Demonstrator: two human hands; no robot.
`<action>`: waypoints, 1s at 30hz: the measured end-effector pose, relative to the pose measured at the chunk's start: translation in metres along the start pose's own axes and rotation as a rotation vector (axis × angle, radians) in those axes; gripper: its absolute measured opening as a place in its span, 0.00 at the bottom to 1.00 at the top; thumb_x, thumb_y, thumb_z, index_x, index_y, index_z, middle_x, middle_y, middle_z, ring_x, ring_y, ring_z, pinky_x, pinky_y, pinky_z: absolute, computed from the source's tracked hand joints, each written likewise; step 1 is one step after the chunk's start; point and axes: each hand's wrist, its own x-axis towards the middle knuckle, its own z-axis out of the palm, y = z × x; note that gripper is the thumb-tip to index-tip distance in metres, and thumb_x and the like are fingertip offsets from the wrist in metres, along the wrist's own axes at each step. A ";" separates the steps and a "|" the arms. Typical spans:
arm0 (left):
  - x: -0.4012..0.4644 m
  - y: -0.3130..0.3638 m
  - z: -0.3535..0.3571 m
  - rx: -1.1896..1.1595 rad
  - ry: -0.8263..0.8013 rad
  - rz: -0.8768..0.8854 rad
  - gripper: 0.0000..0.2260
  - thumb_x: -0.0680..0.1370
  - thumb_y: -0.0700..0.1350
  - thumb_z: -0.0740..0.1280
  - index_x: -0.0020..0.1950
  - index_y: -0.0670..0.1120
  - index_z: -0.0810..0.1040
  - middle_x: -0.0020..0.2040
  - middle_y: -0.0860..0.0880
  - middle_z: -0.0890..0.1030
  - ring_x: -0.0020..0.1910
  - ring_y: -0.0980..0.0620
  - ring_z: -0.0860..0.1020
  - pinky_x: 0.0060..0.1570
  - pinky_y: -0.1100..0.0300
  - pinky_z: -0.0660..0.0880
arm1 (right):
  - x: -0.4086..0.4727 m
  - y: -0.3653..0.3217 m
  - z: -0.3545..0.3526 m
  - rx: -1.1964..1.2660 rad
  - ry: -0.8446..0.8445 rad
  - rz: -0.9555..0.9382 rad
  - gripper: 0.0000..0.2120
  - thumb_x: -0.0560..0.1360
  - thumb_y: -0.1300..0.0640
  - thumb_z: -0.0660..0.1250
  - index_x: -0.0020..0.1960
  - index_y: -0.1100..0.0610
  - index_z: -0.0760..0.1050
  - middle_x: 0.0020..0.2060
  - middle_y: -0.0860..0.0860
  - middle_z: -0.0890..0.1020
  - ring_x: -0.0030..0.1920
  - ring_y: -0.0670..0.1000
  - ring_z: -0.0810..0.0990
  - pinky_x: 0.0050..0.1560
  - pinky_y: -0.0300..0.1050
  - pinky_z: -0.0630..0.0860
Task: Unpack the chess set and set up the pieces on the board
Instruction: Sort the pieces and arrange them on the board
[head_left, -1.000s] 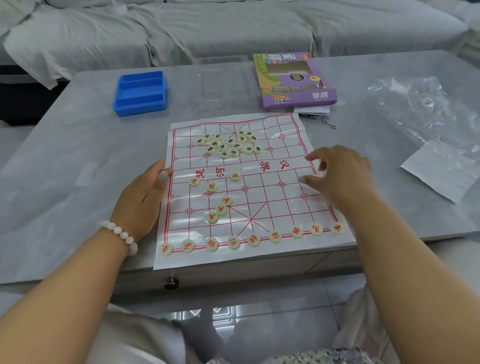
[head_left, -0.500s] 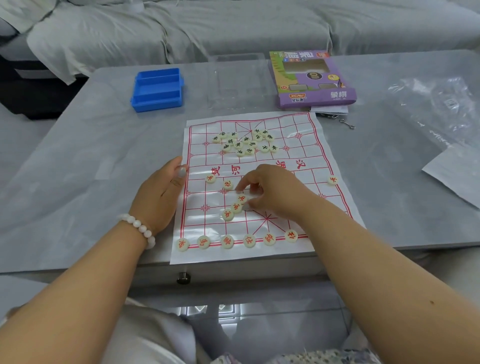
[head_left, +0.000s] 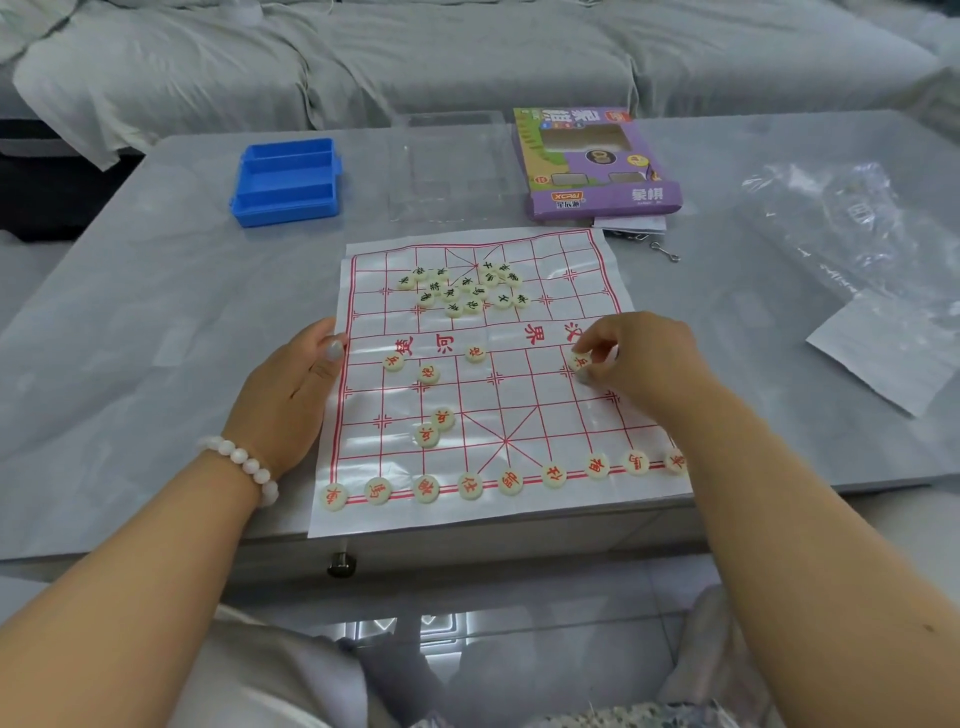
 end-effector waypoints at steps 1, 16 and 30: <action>0.000 0.000 0.000 -0.001 0.002 -0.004 0.21 0.81 0.52 0.49 0.70 0.46 0.66 0.68 0.48 0.71 0.63 0.50 0.71 0.54 0.69 0.60 | 0.001 -0.001 0.001 -0.005 -0.006 0.001 0.13 0.72 0.48 0.70 0.57 0.47 0.78 0.48 0.46 0.81 0.49 0.48 0.76 0.61 0.51 0.72; 0.002 -0.001 -0.003 -0.020 0.002 0.008 0.23 0.79 0.54 0.49 0.70 0.46 0.67 0.56 0.59 0.67 0.55 0.61 0.66 0.42 0.83 0.60 | -0.021 -0.073 0.019 0.079 -0.064 -0.346 0.19 0.70 0.46 0.72 0.60 0.42 0.77 0.51 0.45 0.78 0.49 0.46 0.73 0.57 0.47 0.71; 0.004 -0.007 -0.001 -0.021 0.007 -0.005 0.21 0.81 0.52 0.49 0.71 0.46 0.66 0.66 0.51 0.72 0.56 0.60 0.65 0.42 0.82 0.58 | 0.002 -0.051 0.015 0.174 -0.037 -0.103 0.14 0.72 0.50 0.71 0.57 0.48 0.78 0.42 0.46 0.78 0.42 0.46 0.76 0.54 0.44 0.76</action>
